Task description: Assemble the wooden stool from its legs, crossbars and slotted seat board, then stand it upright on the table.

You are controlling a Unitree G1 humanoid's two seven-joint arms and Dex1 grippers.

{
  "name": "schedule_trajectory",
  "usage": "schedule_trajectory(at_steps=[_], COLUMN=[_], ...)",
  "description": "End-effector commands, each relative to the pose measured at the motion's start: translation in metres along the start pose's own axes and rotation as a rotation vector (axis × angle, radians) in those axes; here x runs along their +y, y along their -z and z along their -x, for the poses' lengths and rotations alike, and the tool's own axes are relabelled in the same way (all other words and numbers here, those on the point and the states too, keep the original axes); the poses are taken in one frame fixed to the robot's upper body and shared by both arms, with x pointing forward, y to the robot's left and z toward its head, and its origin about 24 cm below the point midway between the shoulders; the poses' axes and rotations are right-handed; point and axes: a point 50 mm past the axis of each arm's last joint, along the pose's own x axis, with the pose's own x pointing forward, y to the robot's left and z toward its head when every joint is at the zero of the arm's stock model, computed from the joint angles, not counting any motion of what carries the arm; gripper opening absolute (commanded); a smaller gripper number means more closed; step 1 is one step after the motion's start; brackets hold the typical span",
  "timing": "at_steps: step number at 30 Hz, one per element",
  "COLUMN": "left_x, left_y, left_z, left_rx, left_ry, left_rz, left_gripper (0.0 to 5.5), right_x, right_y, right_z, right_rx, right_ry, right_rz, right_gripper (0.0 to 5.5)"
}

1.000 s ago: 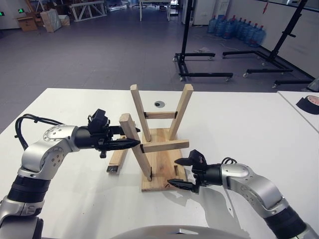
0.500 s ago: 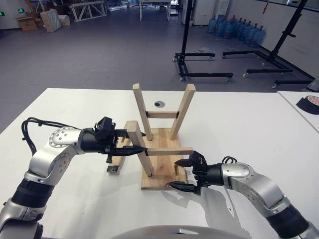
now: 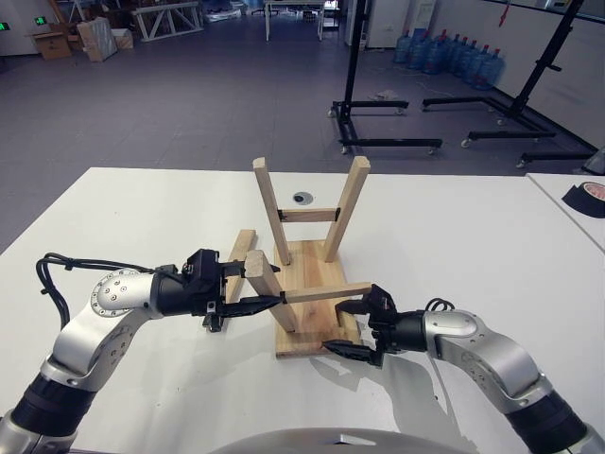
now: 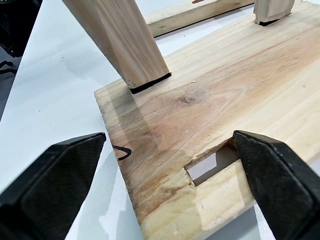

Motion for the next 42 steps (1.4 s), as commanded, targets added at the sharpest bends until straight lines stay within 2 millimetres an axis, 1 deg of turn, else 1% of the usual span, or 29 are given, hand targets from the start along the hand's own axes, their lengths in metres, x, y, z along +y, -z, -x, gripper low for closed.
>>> schedule_trajectory(at_steps=[1, 2, 4, 6, 10, 12, 15, 17, 18, 21, 24, 26, 28, 31, 34, 37, 40, 42], left_x=[-0.03, -0.026, -0.019, -0.022, -0.032, -0.033, -0.031, -0.026, -0.021, -0.017, -0.011, -0.005, 0.001, 0.001, -0.003, -0.007, -0.004, 0.003], left_y=[0.072, 0.068, 0.063, 0.06, 0.061, 0.061, 0.071, 0.075, 0.075, 0.074, 0.071, 0.072, 0.078, 0.094, 0.105, 0.112, 0.109, 0.1], left_z=[0.006, 0.006, 0.006, 0.006, 0.014, 0.021, 0.039, 0.047, 0.048, 0.044, 0.028, 0.023, 0.021, 0.021, 0.019, 0.019, 0.02, 0.019], left_rx=[0.346, 0.322, 0.3, 0.297, 0.322, 0.355, 0.483, 0.499, 0.487, 0.435, 0.337, 0.352, 0.418, 0.537, 0.603, 0.624, 0.596, 0.536], left_ry=[0.016, -0.01, -0.052, -0.067, -0.094, -0.131, -0.246, -0.376, -0.477, -0.649, -0.848, -0.956, -1.06, -1.138, -1.127, -1.105, -1.121, -1.142], left_rz=[0.309, 0.303, 0.288, 0.296, 0.326, 0.308, 0.24, 0.242, 0.247, 0.271, 0.347, 0.375, 0.399, 0.437, 0.478, 0.509, 0.485, 0.442], left_gripper=[1.99, 2.37, 2.62, 2.94, 3.62, 3.62, 3.62, 3.62, 3.62, 3.62, 3.62, 3.62, 3.62, 3.62, 3.62, 3.62, 3.62, 3.62], right_x=[0.012, 0.012, 0.01, 0.008, 0.005, 0.003, 0.0, -0.001, 0.001, 0.01, 0.016, 0.018, 0.02, 0.021, 0.022, 0.023, 0.024, 0.024], right_y=[0.029, 0.025, 0.024, 0.027, 0.031, 0.032, 0.031, 0.03, 0.028, 0.024, 0.016, 0.014, 0.013, 0.012, 0.011, 0.012, 0.013, 0.014], right_z=[-0.012, -0.012, -0.012, -0.01, -0.006, -0.005, -0.004, -0.003, -0.001, 0.007, 0.014, 0.016, 0.015, 0.014, 0.013, 0.012, 0.012, 0.013], right_rx=[0.11, 0.08, 0.07, 0.079, 0.077, 0.074, 0.046, 0.01, -0.014, -0.069, -0.111, -0.117, -0.117, -0.116, -0.119, -0.119, -0.117, -0.116], right_ry=[-0.032, -0.029, -0.01, 0.013, 0.047, 0.063, 0.098, 0.138, 0.146, 0.124, 0.093, 0.091, 0.082, 0.078, 0.074, 0.077, 0.079, 0.077], right_rz=[-0.189, -0.199, -0.198, -0.2, -0.21, -0.211, -0.21, -0.229, -0.229, -0.237, -0.236, -0.238, -0.234, -0.232, -0.231, -0.237, -0.245, -0.25], right_gripper=[4.68, 4.68, 4.68, 4.68, 4.68, 4.68, 4.68, 4.68, 4.68, 4.68, 4.68, 4.68, 4.68, 4.68, 4.68, 4.68, 4.68, 4.68])
